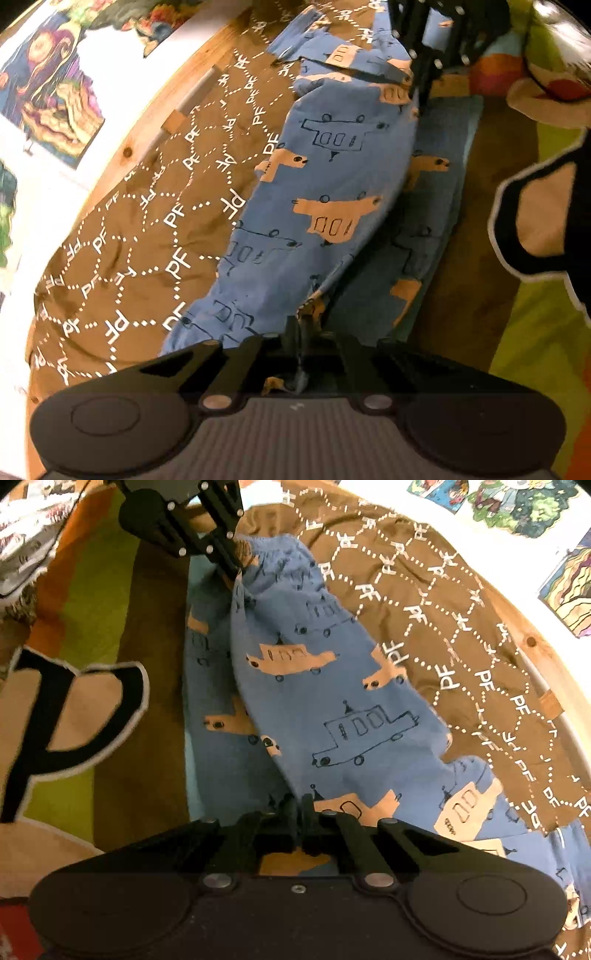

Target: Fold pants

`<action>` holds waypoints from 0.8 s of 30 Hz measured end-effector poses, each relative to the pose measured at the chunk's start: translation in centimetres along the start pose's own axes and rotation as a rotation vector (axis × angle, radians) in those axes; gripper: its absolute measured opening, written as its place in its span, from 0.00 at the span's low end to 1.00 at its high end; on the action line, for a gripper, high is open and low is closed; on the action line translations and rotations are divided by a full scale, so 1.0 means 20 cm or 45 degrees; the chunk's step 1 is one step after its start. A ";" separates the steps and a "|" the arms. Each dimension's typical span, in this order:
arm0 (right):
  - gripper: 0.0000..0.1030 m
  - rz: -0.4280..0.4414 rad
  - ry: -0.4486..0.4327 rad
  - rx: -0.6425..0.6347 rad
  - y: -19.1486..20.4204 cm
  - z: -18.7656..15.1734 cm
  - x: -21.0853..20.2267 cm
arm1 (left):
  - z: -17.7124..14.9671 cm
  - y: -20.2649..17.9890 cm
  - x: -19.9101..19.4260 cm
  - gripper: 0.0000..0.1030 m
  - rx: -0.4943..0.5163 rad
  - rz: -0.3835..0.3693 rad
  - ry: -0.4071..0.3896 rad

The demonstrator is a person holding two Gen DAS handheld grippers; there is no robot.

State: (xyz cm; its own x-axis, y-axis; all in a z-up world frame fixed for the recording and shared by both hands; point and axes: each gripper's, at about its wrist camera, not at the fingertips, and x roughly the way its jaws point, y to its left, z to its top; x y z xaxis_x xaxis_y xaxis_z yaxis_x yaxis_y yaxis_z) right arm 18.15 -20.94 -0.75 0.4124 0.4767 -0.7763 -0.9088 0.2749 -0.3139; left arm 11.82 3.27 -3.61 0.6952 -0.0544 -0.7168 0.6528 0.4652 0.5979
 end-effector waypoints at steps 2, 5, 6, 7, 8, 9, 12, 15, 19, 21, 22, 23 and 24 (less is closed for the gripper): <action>0.00 0.014 -0.023 -0.002 0.01 0.01 -0.05 | -0.02 0.01 -0.01 0.00 0.037 -0.003 0.008; 0.00 0.050 -0.029 -0.029 0.08 0.02 -0.08 | -0.04 0.01 -0.01 0.00 0.090 0.006 0.026; 0.00 0.060 -0.026 -0.046 0.11 0.03 -0.08 | -0.04 0.00 -0.01 0.00 0.115 0.008 0.030; 0.00 0.065 -0.022 -0.055 0.14 0.03 -0.07 | -0.05 -0.01 -0.01 0.00 0.138 0.013 0.029; 0.00 0.073 -0.016 -0.058 0.16 0.03 -0.05 | -0.06 -0.03 -0.01 0.00 0.165 0.018 0.032; 0.00 0.086 -0.008 -0.053 0.18 0.03 -0.04 | -0.06 -0.04 0.00 0.00 0.190 0.024 0.037; 0.00 0.083 0.021 -0.084 0.23 0.03 0.01 | -0.08 -0.06 0.01 0.00 0.205 0.005 0.058; 0.02 0.058 0.028 -0.086 0.24 0.02 0.03 | -0.08 -0.06 0.02 0.06 0.172 0.000 0.067; 0.24 0.054 0.018 -0.057 0.23 0.01 0.02 | -0.11 0.00 -0.04 0.26 0.026 -0.019 0.044; 0.42 0.048 -0.003 -0.034 0.22 0.00 0.00 | -0.13 0.07 -0.08 0.26 -0.122 -0.024 0.046; 0.45 0.035 -0.020 -0.015 0.21 -0.01 -0.02 | -0.14 0.10 -0.09 0.26 -0.206 -0.019 0.049; 0.50 0.022 -0.034 -0.002 0.20 -0.02 -0.04 | -0.15 0.13 -0.11 0.26 -0.301 -0.014 0.053; 0.53 0.000 -0.054 0.021 0.19 -0.02 -0.06 | -0.17 0.17 -0.12 0.26 -0.402 -0.008 0.057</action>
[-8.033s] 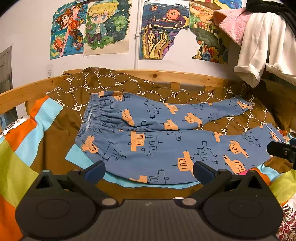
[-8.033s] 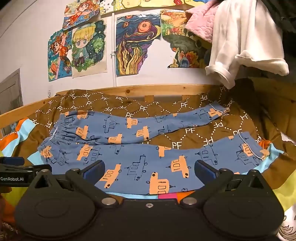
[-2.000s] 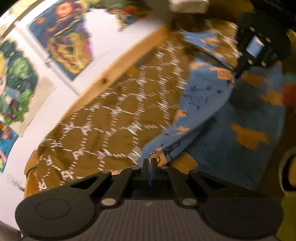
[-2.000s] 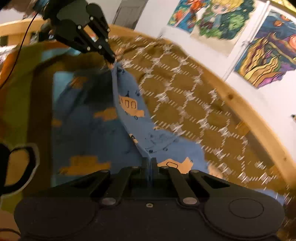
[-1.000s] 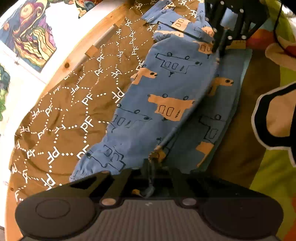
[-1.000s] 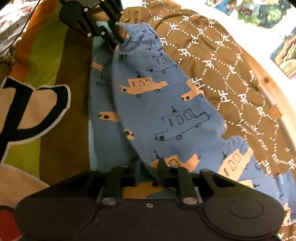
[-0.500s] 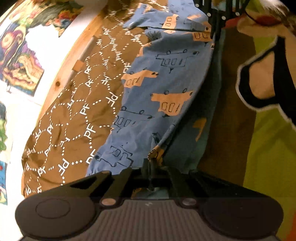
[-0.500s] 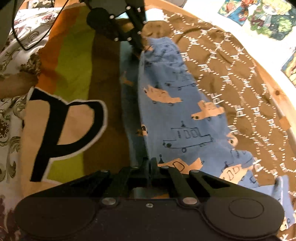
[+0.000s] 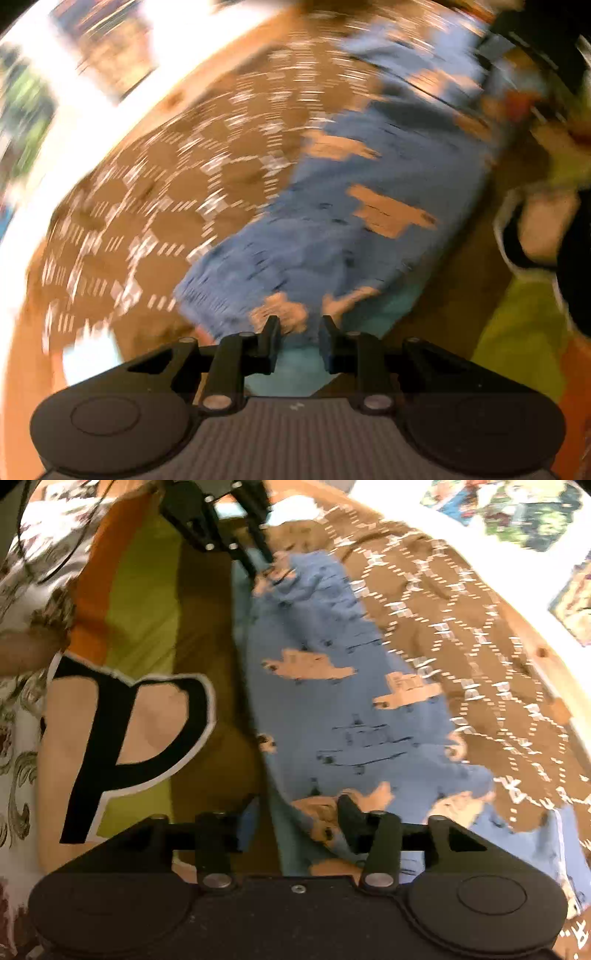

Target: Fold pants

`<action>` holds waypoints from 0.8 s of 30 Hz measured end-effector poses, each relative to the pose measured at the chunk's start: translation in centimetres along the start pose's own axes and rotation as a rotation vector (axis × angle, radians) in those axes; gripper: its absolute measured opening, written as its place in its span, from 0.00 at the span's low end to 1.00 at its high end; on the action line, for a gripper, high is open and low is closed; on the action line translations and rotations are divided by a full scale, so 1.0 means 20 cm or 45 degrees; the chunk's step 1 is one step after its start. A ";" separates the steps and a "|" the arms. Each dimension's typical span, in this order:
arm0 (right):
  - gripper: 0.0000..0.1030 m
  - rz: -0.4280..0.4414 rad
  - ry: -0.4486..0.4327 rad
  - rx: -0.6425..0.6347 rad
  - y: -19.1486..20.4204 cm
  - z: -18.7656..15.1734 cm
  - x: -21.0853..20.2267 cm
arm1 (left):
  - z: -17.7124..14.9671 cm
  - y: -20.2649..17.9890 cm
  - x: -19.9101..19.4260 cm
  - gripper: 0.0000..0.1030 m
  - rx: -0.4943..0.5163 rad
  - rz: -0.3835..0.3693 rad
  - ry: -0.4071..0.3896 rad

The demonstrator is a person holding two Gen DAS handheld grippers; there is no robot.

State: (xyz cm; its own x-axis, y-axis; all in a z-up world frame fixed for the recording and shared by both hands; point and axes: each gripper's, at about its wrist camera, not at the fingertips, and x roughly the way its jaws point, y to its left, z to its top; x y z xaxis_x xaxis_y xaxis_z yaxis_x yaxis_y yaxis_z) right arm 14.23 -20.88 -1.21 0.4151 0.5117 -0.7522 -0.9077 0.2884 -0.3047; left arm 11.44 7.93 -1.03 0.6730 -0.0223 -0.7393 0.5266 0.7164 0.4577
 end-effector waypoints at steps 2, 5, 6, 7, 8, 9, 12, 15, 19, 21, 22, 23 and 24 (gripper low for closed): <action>0.57 -0.027 -0.020 0.041 -0.03 -0.01 -0.03 | 0.00 0.07 -0.02 0.26 -0.180 0.021 0.002; 0.57 -0.057 -0.036 0.103 -0.08 -0.02 -0.05 | 0.01 0.18 0.00 0.26 -0.398 -0.004 0.012; 0.57 -0.069 -0.035 0.121 -0.09 -0.03 -0.06 | 0.02 0.21 0.01 0.26 -0.463 -0.010 0.019; 0.57 -0.080 -0.034 0.134 -0.10 -0.03 -0.06 | 0.03 0.23 0.03 0.26 -0.507 -0.013 0.028; 0.57 -0.085 -0.033 0.146 -0.11 -0.04 -0.06 | 0.04 0.25 0.05 0.26 -0.543 -0.011 0.038; 0.57 -0.088 -0.029 0.157 -0.11 -0.04 -0.06 | 0.05 0.27 0.06 0.26 -0.585 -0.020 0.050; 0.57 -0.098 -0.023 0.182 -0.12 -0.05 -0.07 | 0.07 0.31 0.11 0.18 -0.676 -0.050 0.109; 0.57 -0.106 -0.020 0.215 -0.13 -0.06 -0.08 | 0.08 0.33 0.12 0.04 -0.731 -0.048 0.145; 0.58 -0.121 0.001 0.293 -0.16 -0.09 -0.08 | 0.14 0.32 0.08 0.03 -0.592 0.114 0.115; 0.58 -0.126 0.008 0.335 -0.18 -0.10 -0.09 | 0.15 0.31 0.10 0.02 -0.533 0.160 0.167; 0.58 -0.129 0.016 0.360 -0.19 -0.11 -0.08 | 0.14 0.30 0.12 0.02 -0.518 0.177 0.203; 0.58 -0.128 0.021 0.376 -0.19 -0.12 -0.08 | 0.13 0.29 0.14 0.02 -0.498 0.203 0.224; 0.58 -0.128 0.028 0.397 -0.20 -0.14 -0.08 | 0.11 0.26 0.16 0.02 -0.456 0.248 0.236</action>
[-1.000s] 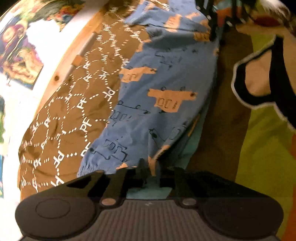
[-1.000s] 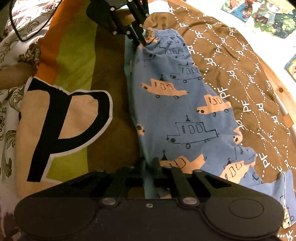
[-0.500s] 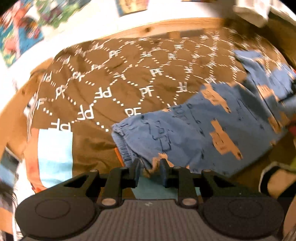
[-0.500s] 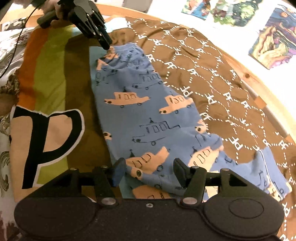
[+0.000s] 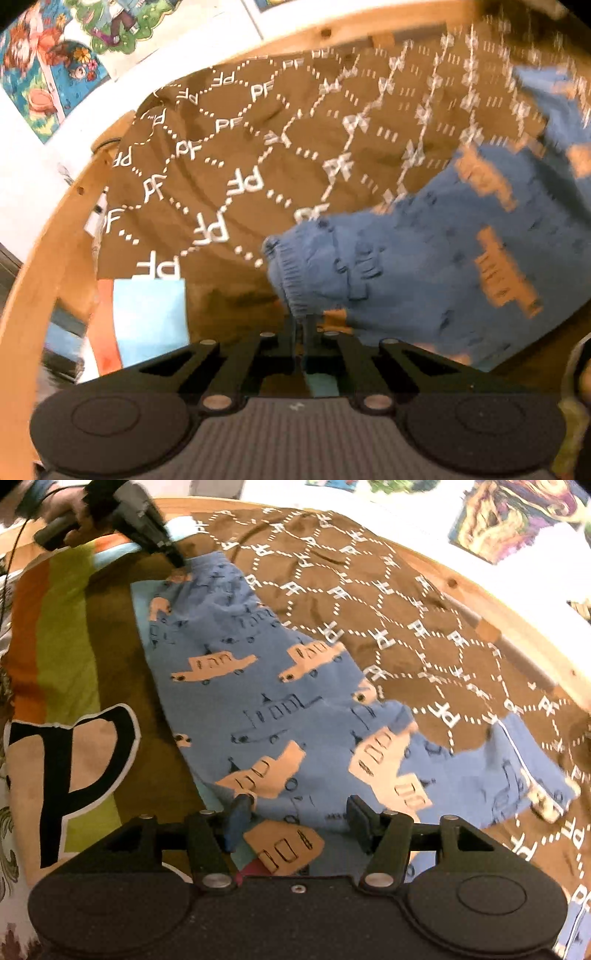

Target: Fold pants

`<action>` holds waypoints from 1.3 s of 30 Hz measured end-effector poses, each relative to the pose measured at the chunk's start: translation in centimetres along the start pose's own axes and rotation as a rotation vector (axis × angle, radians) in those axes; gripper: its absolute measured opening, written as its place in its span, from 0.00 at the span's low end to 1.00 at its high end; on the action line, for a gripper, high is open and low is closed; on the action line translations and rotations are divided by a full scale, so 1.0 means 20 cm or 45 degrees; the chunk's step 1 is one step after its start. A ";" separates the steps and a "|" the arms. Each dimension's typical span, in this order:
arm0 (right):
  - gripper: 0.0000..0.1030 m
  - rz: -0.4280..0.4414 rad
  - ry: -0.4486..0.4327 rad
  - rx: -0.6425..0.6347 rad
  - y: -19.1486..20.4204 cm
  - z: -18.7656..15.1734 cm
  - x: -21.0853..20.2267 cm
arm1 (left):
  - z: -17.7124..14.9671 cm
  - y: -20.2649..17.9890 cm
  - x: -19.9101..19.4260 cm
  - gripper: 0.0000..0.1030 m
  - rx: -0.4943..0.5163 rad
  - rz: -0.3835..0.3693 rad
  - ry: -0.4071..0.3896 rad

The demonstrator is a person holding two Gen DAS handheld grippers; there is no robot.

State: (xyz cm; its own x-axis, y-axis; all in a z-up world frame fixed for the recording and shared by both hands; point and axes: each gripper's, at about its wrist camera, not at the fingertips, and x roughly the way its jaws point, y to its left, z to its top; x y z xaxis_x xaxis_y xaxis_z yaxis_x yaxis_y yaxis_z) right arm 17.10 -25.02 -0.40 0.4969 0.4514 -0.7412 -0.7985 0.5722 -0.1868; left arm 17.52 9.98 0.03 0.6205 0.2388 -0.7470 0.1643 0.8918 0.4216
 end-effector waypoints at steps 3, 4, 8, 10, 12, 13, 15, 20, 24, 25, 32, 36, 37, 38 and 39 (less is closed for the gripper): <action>0.58 -0.007 0.019 0.056 -0.02 -0.02 0.01 | -0.02 -0.05 -0.01 0.05 0.050 0.022 -0.055; 0.58 -0.008 0.024 0.073 -0.03 -0.02 0.00 | -0.02 -0.06 -0.03 0.10 0.065 0.029 -0.064; 0.80 -0.039 0.049 0.133 -0.10 -0.03 -0.07 | -0.01 -0.13 -0.14 0.70 0.093 0.010 -0.145; 0.88 -0.053 0.068 0.177 -0.15 -0.04 -0.15 | 0.03 -0.20 -0.19 0.77 0.122 -0.053 -0.229; 0.96 -0.062 0.092 0.214 -0.21 -0.06 -0.21 | 0.11 -0.29 -0.21 0.86 0.189 -0.137 -0.268; 0.98 -0.076 0.099 0.237 -0.24 -0.07 -0.24 | 0.16 -0.36 -0.22 0.93 0.230 -0.199 -0.293; 0.99 -0.132 0.092 0.305 -0.32 -0.09 -0.28 | 0.27 -0.49 -0.23 0.95 0.327 -0.323 -0.315; 0.99 -0.198 0.029 0.526 -0.56 -0.09 -0.25 | 0.49 -0.88 -0.28 0.94 0.565 -0.738 -0.284; 0.92 -0.178 -0.073 0.594 -0.73 -0.02 -0.21 | 0.52 -1.06 -0.21 0.80 0.577 -0.915 -0.206; 0.90 -0.174 -0.092 0.585 -0.76 0.01 -0.19 | 0.52 -1.08 -0.18 0.74 0.552 -0.939 -0.191; 0.61 -0.125 -0.024 0.675 -0.86 0.26 0.09 | 0.44 -1.11 -0.01 0.56 0.317 -1.007 -0.115; 0.59 -0.228 0.096 0.712 -0.88 0.37 0.30 | 0.46 -1.07 0.07 0.47 0.166 -1.009 -0.050; 0.59 -0.272 0.150 0.709 -0.89 0.39 0.35 | 0.47 -1.07 0.08 0.45 0.155 -1.005 -0.043; 0.55 -0.300 0.192 0.710 -0.90 0.40 0.39 | 0.48 -1.07 0.08 0.39 0.149 -1.001 -0.037; 0.50 -0.327 0.218 0.719 -0.90 0.40 0.43 | 0.48 -1.07 0.09 0.36 0.151 -0.988 -0.028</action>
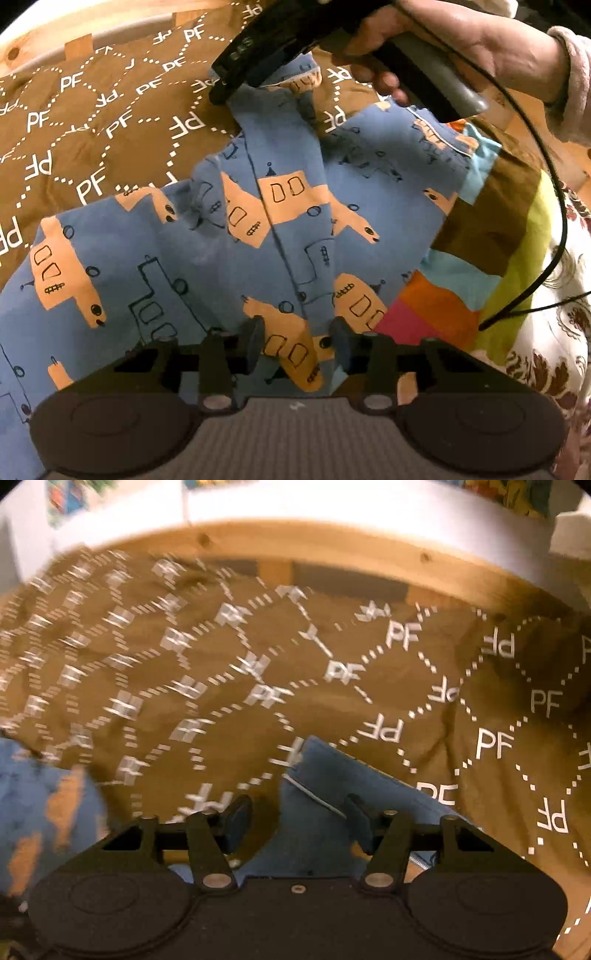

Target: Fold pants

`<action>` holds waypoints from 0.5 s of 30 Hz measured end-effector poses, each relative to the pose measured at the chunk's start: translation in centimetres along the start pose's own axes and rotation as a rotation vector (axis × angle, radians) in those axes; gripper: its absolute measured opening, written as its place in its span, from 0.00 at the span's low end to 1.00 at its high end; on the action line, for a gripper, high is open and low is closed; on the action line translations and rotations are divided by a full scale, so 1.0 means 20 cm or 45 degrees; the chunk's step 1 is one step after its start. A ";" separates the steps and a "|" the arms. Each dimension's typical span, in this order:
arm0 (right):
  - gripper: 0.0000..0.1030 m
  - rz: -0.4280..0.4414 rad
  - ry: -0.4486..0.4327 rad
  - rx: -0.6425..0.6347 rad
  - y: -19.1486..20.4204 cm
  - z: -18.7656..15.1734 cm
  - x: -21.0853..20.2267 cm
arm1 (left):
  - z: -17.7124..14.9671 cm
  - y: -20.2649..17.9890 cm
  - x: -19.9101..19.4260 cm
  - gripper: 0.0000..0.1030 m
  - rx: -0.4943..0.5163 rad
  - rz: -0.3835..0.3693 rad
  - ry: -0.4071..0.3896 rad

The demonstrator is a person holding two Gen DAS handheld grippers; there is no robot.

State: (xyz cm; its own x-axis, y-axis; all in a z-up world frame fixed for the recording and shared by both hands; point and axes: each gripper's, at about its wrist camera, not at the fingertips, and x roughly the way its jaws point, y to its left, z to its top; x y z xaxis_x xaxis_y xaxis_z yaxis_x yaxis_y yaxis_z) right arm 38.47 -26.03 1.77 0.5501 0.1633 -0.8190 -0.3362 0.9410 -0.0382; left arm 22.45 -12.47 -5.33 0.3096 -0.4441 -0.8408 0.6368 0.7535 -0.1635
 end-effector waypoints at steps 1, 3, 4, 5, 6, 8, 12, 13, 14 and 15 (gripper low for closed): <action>0.47 -0.032 0.000 0.019 0.00 0.01 0.03 | 0.01 -0.01 0.01 0.25 0.007 0.011 0.010; 0.26 -0.066 -0.020 0.042 -0.01 0.01 0.05 | 0.02 -0.02 0.01 0.10 0.030 0.034 0.021; 0.20 -0.071 -0.036 0.055 -0.02 0.00 0.04 | 0.02 -0.04 0.01 0.05 0.036 0.039 0.020; 0.10 -0.075 -0.056 0.073 -0.03 -0.01 0.01 | 0.03 -0.05 0.01 0.02 0.049 0.048 0.018; 0.10 -0.080 -0.079 0.084 -0.04 -0.02 -0.01 | 0.02 -0.06 0.01 0.02 0.068 0.058 0.016; 0.09 -0.060 -0.170 0.099 -0.08 -0.05 -0.10 | 0.02 -0.09 0.00 0.01 0.118 0.088 0.006; 0.08 -0.042 -0.342 0.114 -0.18 -0.21 -0.44 | 0.02 -0.17 -0.04 0.01 0.235 0.146 -0.031; 0.08 -0.048 -0.374 0.126 -0.21 -0.26 -0.52 | 0.01 -0.19 -0.06 0.01 0.283 0.163 -0.046; 0.08 -0.045 -0.407 0.149 -0.25 -0.32 -0.62 | -0.01 -0.22 -0.07 0.01 0.334 0.183 -0.062; 0.08 -0.050 -0.425 0.171 -0.28 -0.37 -0.69 | -0.02 -0.26 -0.08 0.01 0.395 0.204 -0.080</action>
State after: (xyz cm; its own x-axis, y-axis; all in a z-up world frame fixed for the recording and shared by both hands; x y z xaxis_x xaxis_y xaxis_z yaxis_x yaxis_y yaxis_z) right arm 27.08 -35.76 8.94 0.7872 0.1934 -0.5856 -0.2186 0.9754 0.0283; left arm 18.35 -15.41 -3.29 0.4594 -0.3684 -0.8082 0.7579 0.6372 0.1403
